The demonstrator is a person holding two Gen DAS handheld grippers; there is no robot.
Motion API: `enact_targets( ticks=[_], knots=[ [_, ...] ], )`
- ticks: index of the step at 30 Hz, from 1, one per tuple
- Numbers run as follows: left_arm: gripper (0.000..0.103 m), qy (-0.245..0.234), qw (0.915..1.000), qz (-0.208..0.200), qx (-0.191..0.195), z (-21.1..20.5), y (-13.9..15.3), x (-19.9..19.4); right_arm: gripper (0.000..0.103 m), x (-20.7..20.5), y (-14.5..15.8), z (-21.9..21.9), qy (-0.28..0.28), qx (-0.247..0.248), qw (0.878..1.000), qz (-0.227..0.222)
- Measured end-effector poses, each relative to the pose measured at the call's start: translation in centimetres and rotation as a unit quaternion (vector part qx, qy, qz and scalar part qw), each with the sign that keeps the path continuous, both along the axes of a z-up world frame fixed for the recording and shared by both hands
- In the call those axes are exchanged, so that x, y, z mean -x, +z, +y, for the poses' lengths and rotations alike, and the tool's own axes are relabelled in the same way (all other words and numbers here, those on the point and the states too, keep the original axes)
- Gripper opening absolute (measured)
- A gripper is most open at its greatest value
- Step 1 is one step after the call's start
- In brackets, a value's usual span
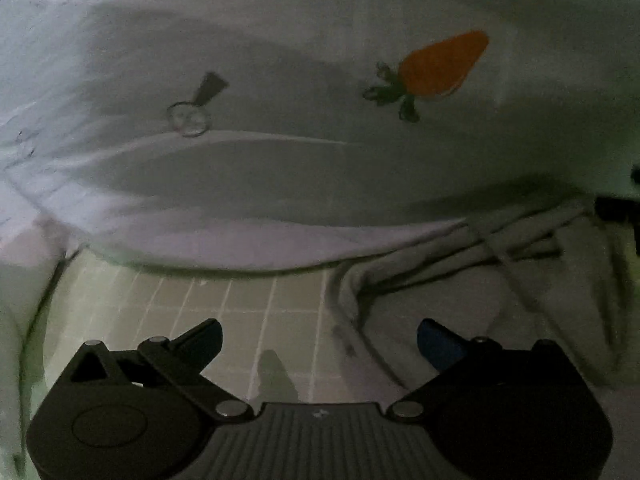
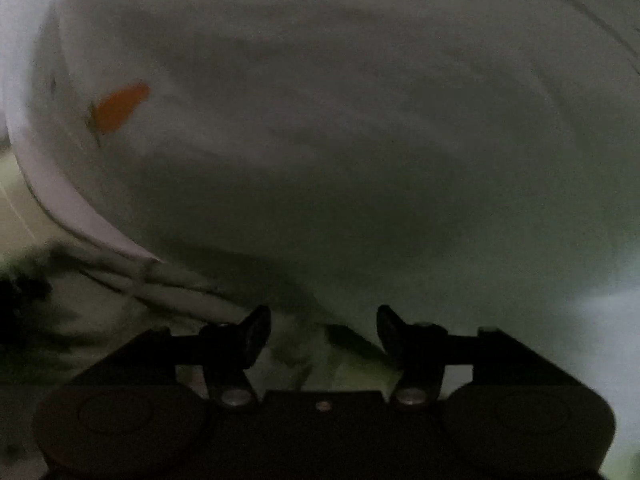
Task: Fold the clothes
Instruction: 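Grasp the hoodie hood with the right gripper while the left gripper grasps it too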
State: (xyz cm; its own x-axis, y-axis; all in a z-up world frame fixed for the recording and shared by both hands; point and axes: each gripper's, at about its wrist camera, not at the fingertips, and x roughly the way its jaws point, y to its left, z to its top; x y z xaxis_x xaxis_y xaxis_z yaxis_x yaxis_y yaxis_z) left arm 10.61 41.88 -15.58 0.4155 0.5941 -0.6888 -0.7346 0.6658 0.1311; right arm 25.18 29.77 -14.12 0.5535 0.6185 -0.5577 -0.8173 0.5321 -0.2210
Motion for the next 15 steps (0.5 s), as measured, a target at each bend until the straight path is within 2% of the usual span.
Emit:
enact_targets(
  ticks=[2,3,5,7,8,10,12,13,14,15],
  knots=[
    [0.098,0.021,0.9982,-0.043,0.036,0.5,0.1,0.8,0.058,0.8,0.5,-1.2,-0.015,-0.024,0.999,0.026],
    [0.091,0.03,0.9958,-0.065,0.057,1.1,0.0,0.9,0.053,1.2,0.8,-1.7,-0.02,-0.039,0.998,0.033],
    [0.078,0.049,0.989,-0.103,0.094,1.5,0.1,1.2,0.038,1.8,1.4,-2.3,-0.009,-0.075,0.995,0.063],
    [0.055,0.056,0.9841,-0.122,0.117,1.7,0.3,1.4,0.022,2.1,1.4,-1.6,0.015,-0.087,0.991,0.104],
    [0.044,0.057,0.9823,-0.126,0.126,2.1,0.2,1.3,0.02,2.2,1.3,-1.0,0.028,-0.09,0.988,0.124],
    [0.034,0.055,0.9796,-0.132,0.142,2.7,-0.3,1.0,0.021,2.4,1.1,0.2,0.053,-0.091,0.981,0.16],
    [0.029,0.053,0.9766,-0.135,0.16,2.8,-0.7,1.1,0.025,2.6,0.6,2.1,0.072,-0.081,0.978,0.179],
    [0.014,0.051,0.9768,-0.134,0.159,2.7,-0.6,1.2,0.034,2.7,0.2,3.0,0.077,-0.074,0.976,0.188],
    [0.004,0.05,0.9773,-0.134,0.156,2.6,-0.5,1.3,0.038,2.7,-0.5,3.8,0.075,-0.064,0.975,0.199],
    [0.004,0.049,0.9777,-0.134,0.154,2.4,-0.4,1.4,0.032,2.8,-1.2,4.6,0.077,-0.048,0.974,0.21]
  ],
)
